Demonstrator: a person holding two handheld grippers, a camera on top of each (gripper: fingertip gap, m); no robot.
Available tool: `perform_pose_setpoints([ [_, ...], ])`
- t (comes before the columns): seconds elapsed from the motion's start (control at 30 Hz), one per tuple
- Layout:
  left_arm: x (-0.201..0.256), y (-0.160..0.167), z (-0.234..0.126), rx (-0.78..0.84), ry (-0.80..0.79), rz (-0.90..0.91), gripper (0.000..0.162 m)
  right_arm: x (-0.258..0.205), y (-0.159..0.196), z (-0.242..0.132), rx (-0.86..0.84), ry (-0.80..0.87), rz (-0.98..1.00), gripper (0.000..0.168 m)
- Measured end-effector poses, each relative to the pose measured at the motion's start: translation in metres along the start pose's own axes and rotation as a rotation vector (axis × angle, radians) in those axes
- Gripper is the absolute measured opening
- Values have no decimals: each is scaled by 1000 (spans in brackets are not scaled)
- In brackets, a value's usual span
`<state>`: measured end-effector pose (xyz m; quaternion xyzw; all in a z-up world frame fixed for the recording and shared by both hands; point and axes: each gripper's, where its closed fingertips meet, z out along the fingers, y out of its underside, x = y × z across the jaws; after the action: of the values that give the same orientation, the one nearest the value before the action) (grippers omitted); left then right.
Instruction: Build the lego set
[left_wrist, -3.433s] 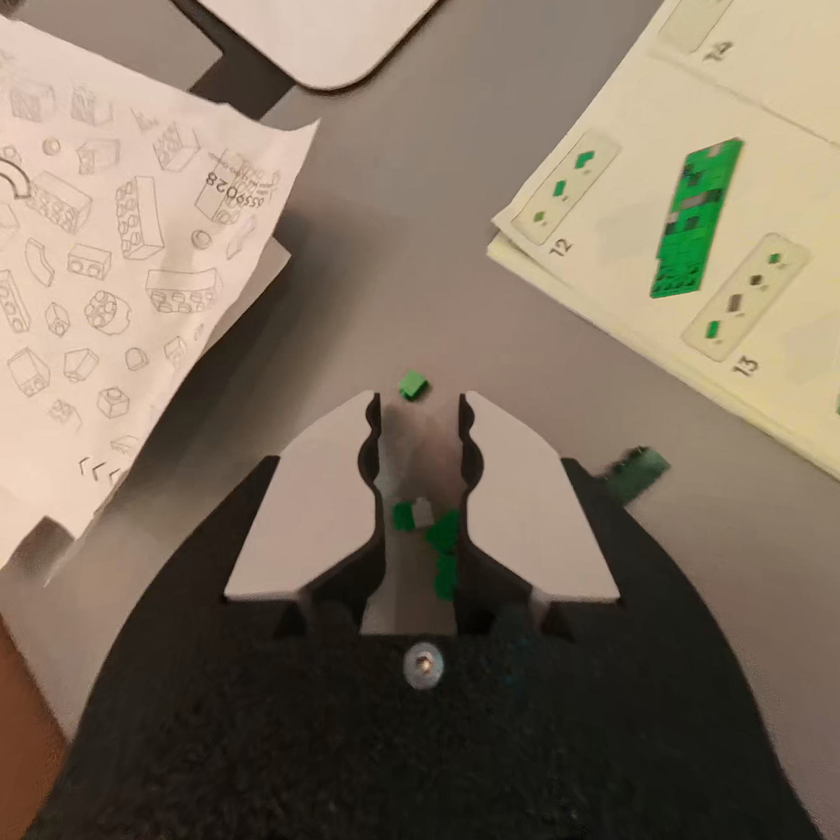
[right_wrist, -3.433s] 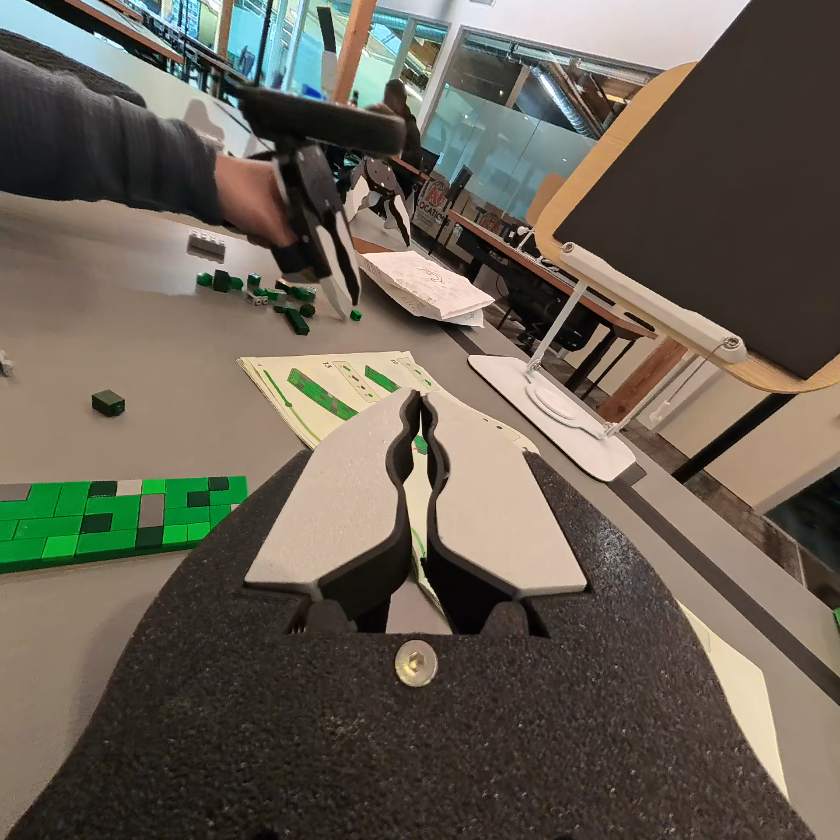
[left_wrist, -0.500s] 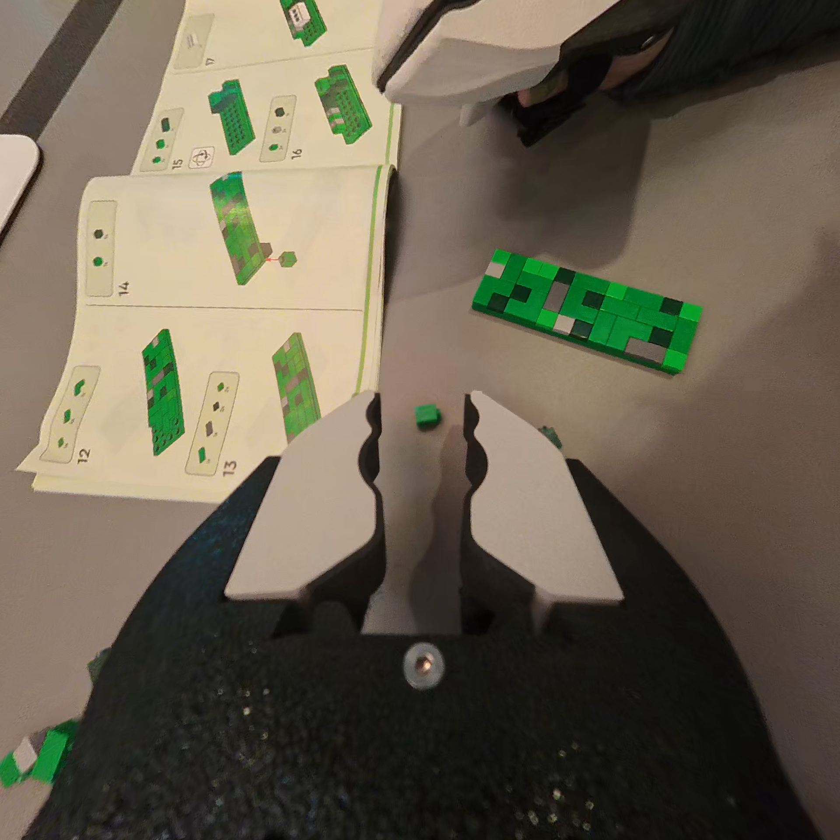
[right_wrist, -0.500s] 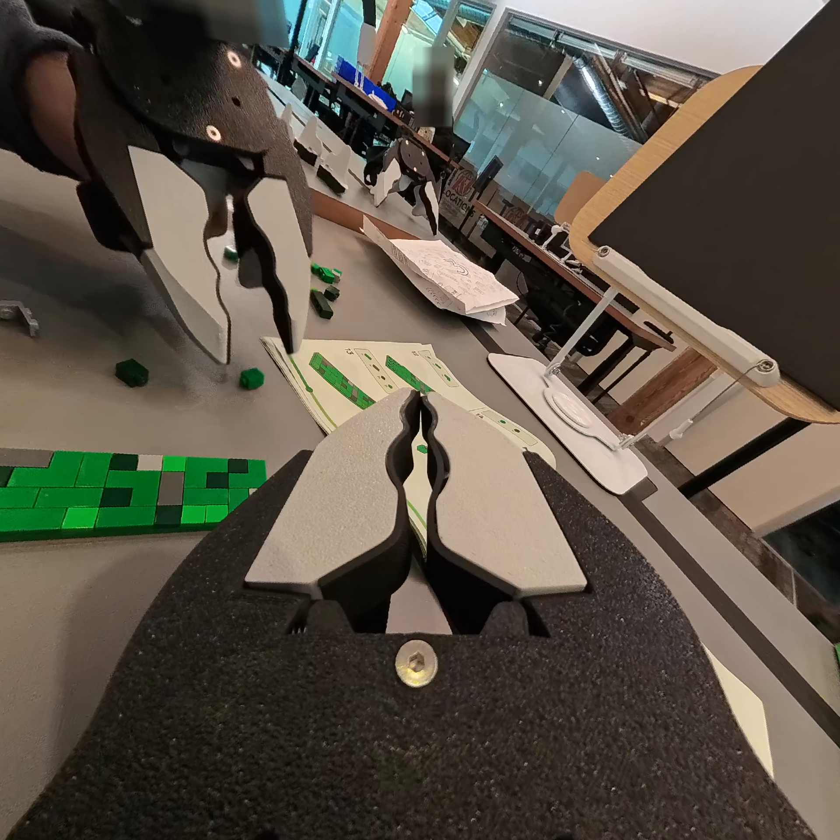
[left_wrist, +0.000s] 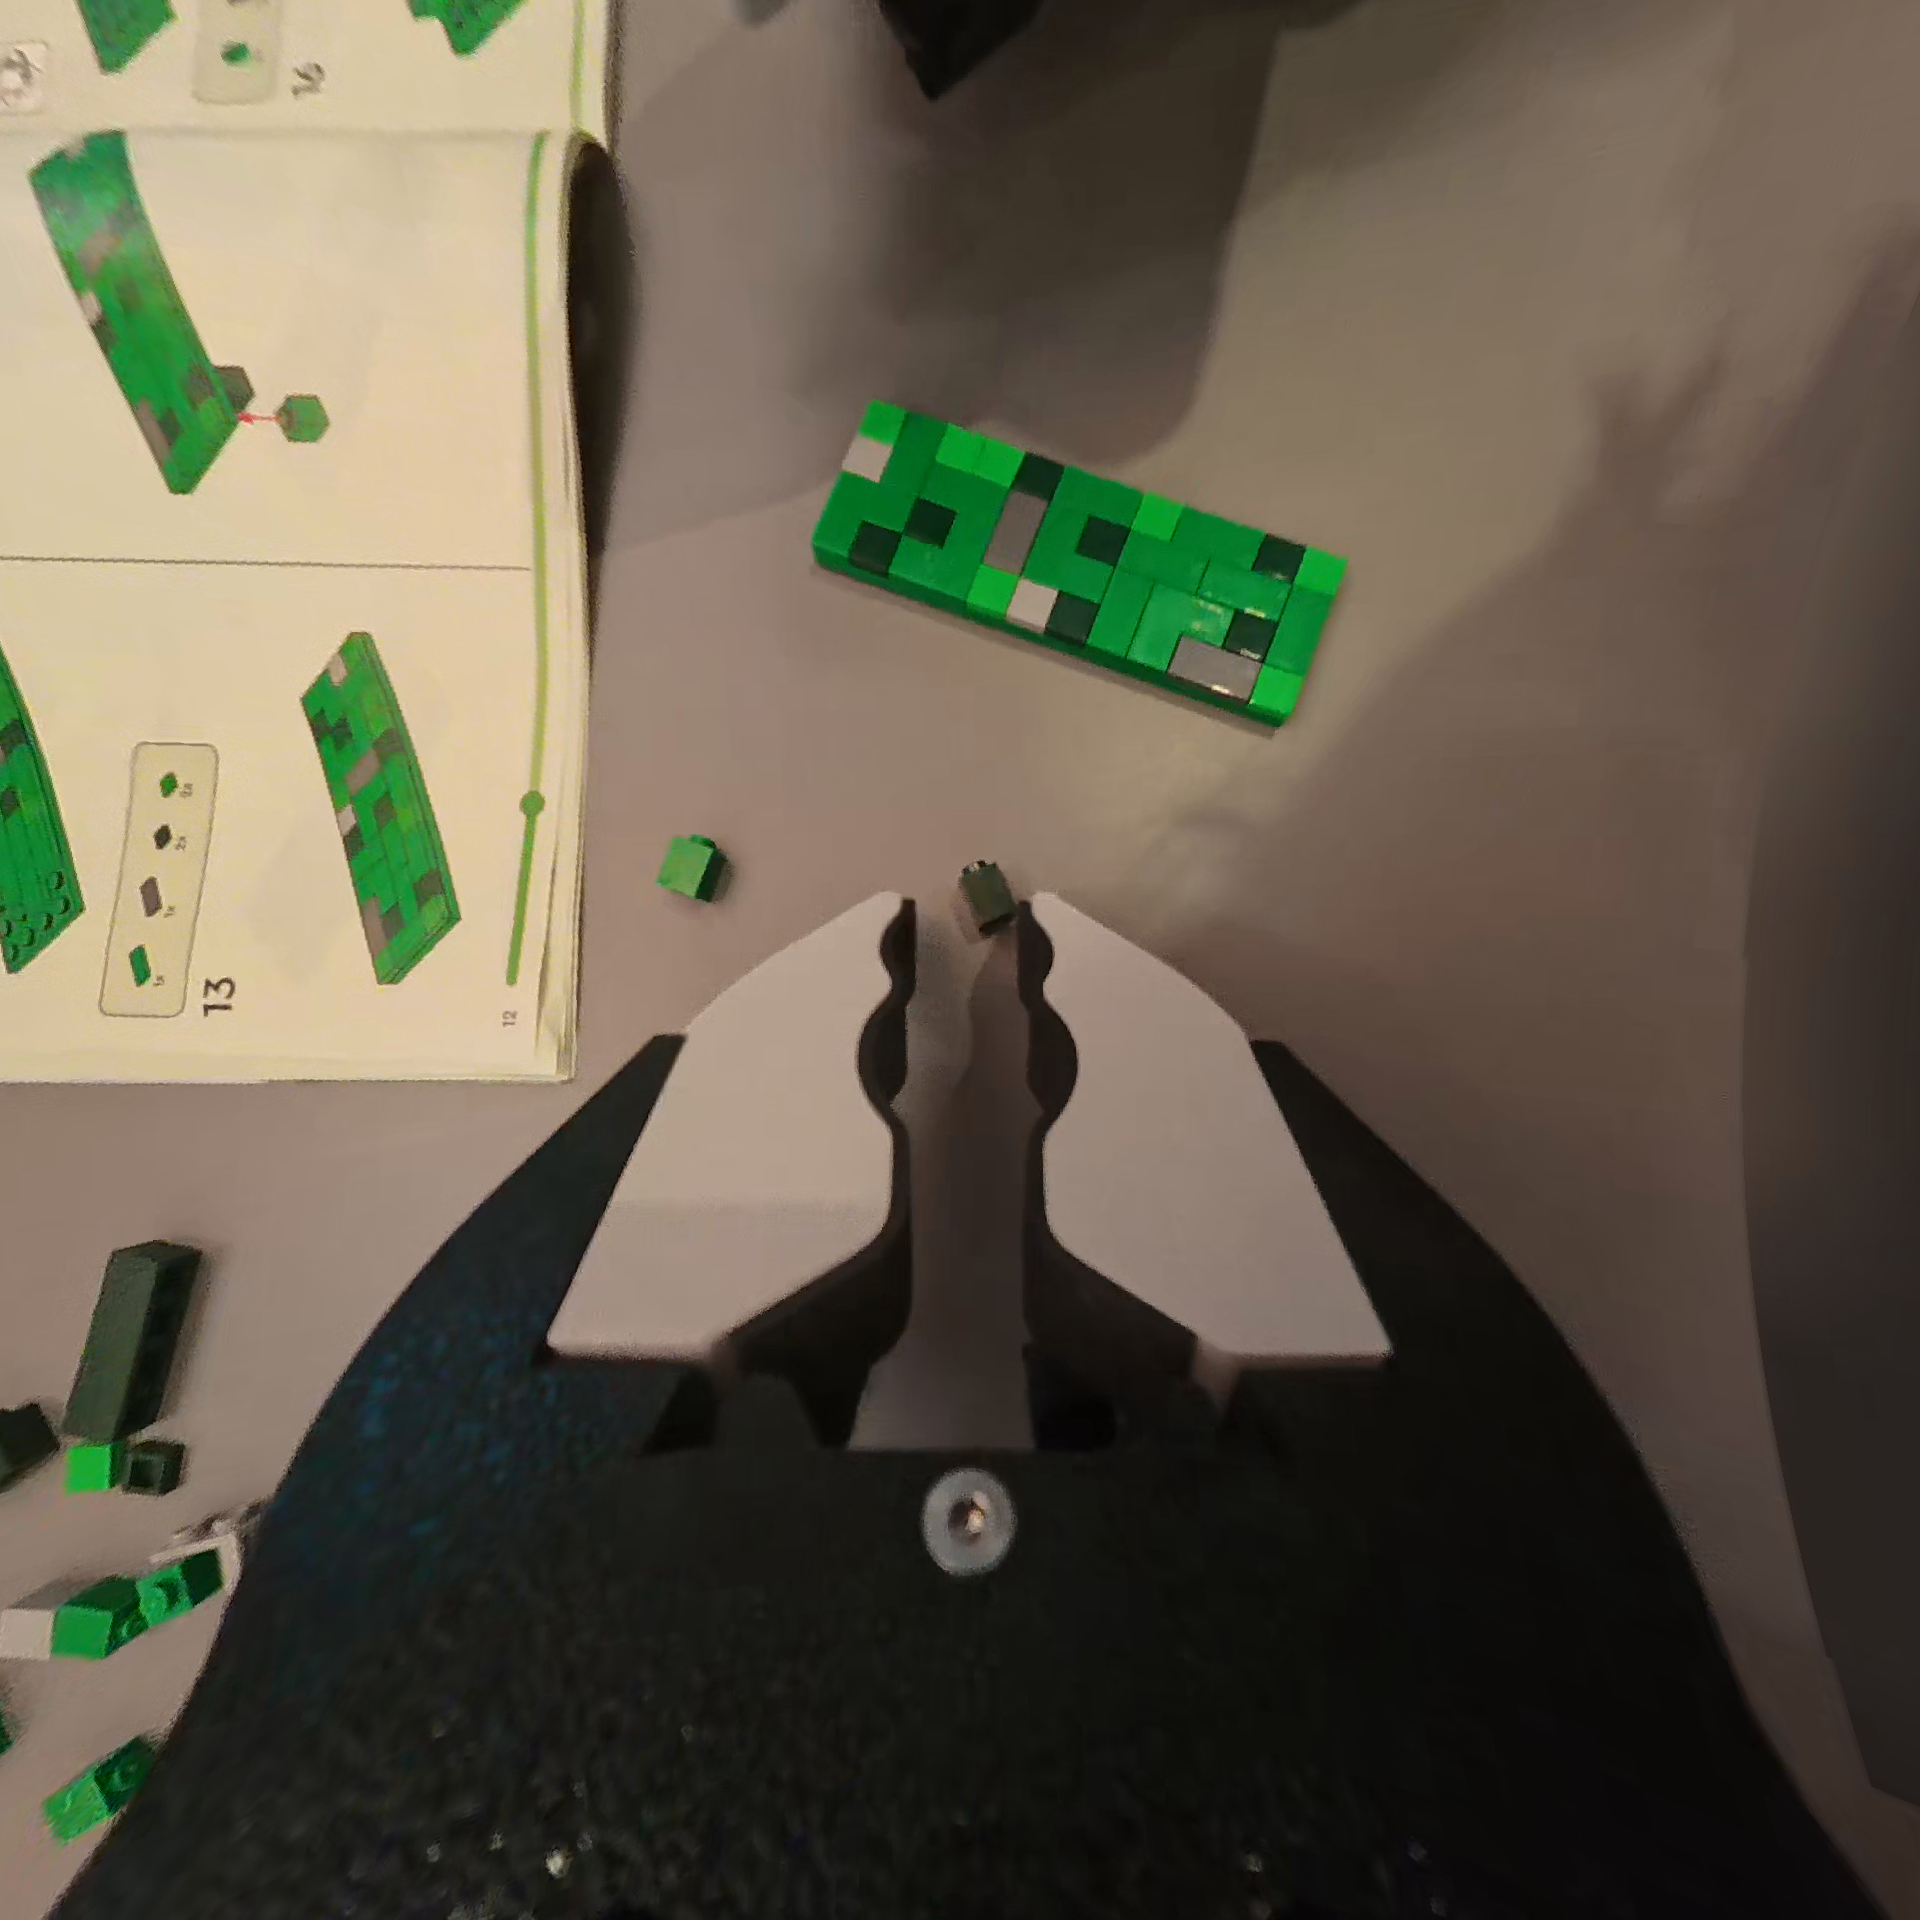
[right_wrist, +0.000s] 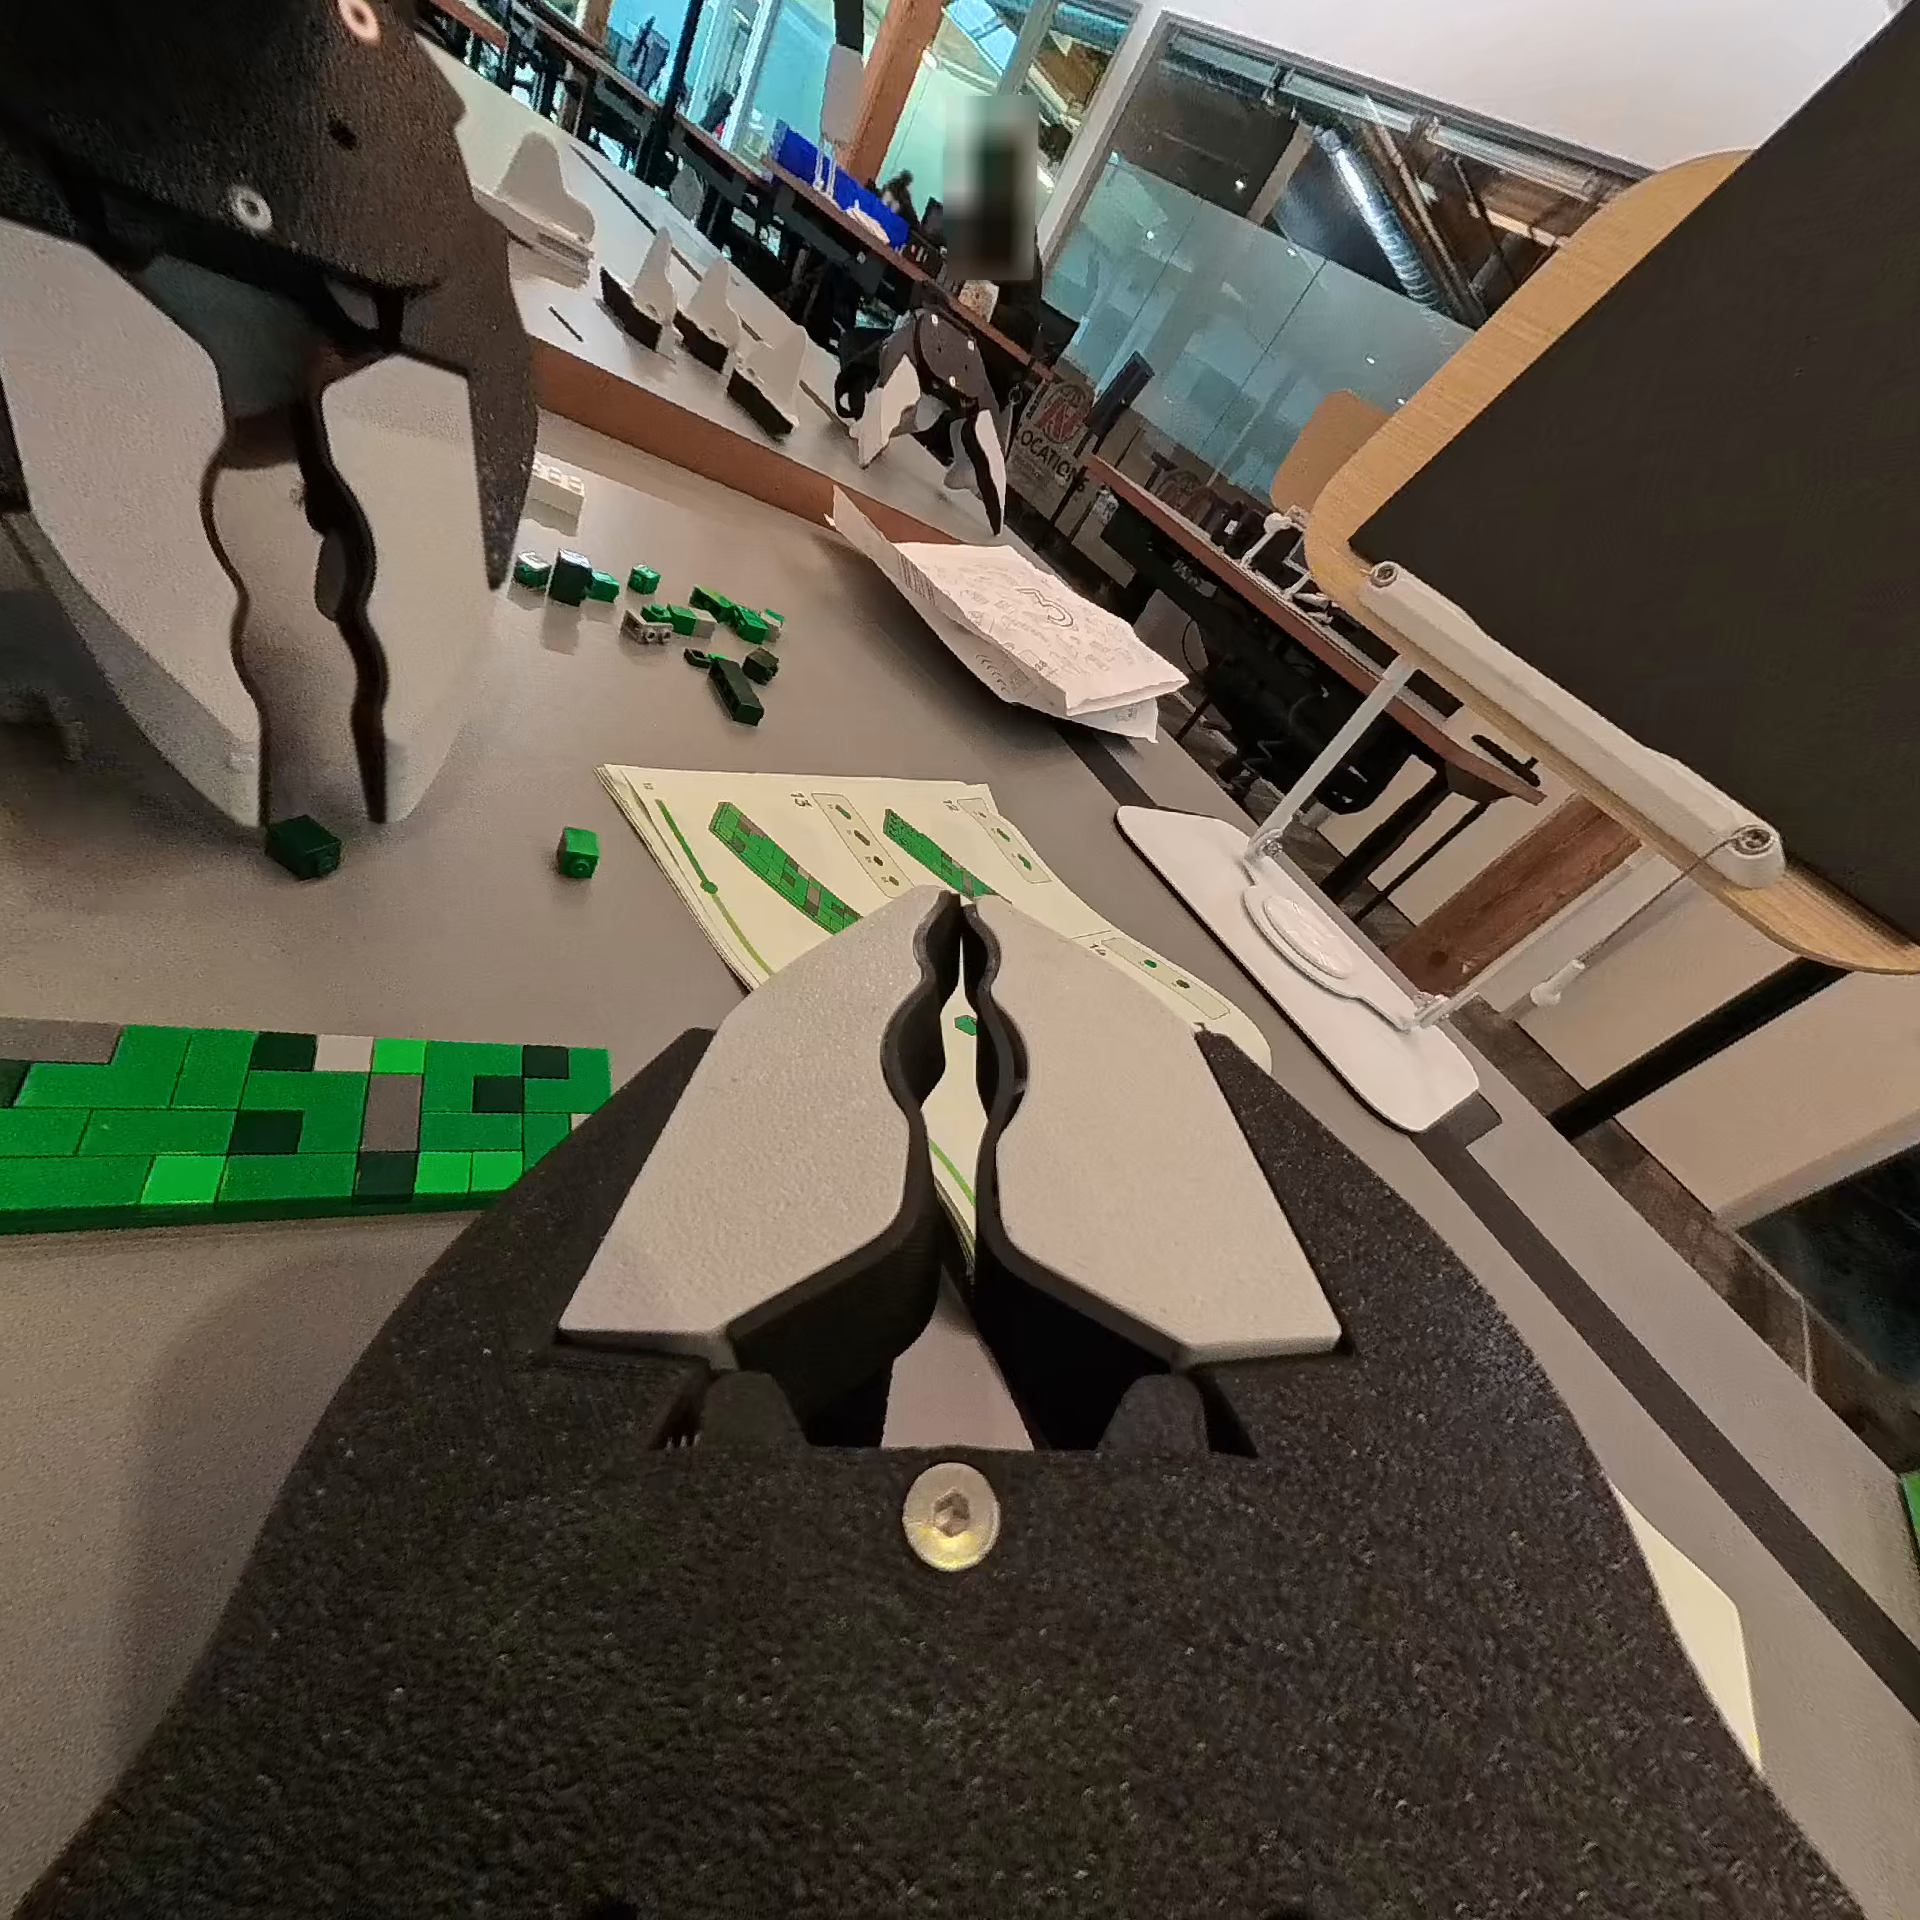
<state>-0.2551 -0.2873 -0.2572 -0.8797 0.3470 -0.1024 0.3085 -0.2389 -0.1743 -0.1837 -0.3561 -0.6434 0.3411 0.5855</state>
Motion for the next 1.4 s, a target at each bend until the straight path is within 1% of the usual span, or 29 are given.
perform_pose_setpoints([
  [0.2,4,-1,6,-13,21,7,8,0,0,0,1,1,0,0],
  [0.47,-18,-3,6,-58,-105,98,7,1,-1,0,3,3,8,0],
  [0.6,-26,-2,6,-68,-95,74,8,0,-1,0,3,2,3,0],
  [0.63,-30,-2,5,-63,-109,57,8,0,-1,0,2,2,2,0],
  [0.73,-32,-7,-2,-5,-123,-33,33,0,-1,0,3,3,3,0],
  [0.8,-32,-12,-14,68,-159,-86,37,1,-1,-1,5,4,6,0],
  [0.9,-23,-18,-32,186,-235,-170,31,1,-2,0,11,2,14,0],
  [0.97,-13,-20,-37,224,-279,-224,28,-1,-2,1,10,-3,12,0],
  [1.07,0,-18,-29,203,-351,-335,27,-2,-3,2,10,-6,8,0],
  [1.13,8,-24,-19,202,-363,-418,21,-1,-3,3,13,-2,15,0],
  [1.2,18,-37,-7,232,-329,-458,26,0,-5,4,20,5,28,0],
  [1.27,24,-46,3,234,-315,-463,41,1,-4,5,16,14,28,0],
  [1.4,31,-55,22,173,-323,-445,61,5,-6,2,27,43,23,0],
])
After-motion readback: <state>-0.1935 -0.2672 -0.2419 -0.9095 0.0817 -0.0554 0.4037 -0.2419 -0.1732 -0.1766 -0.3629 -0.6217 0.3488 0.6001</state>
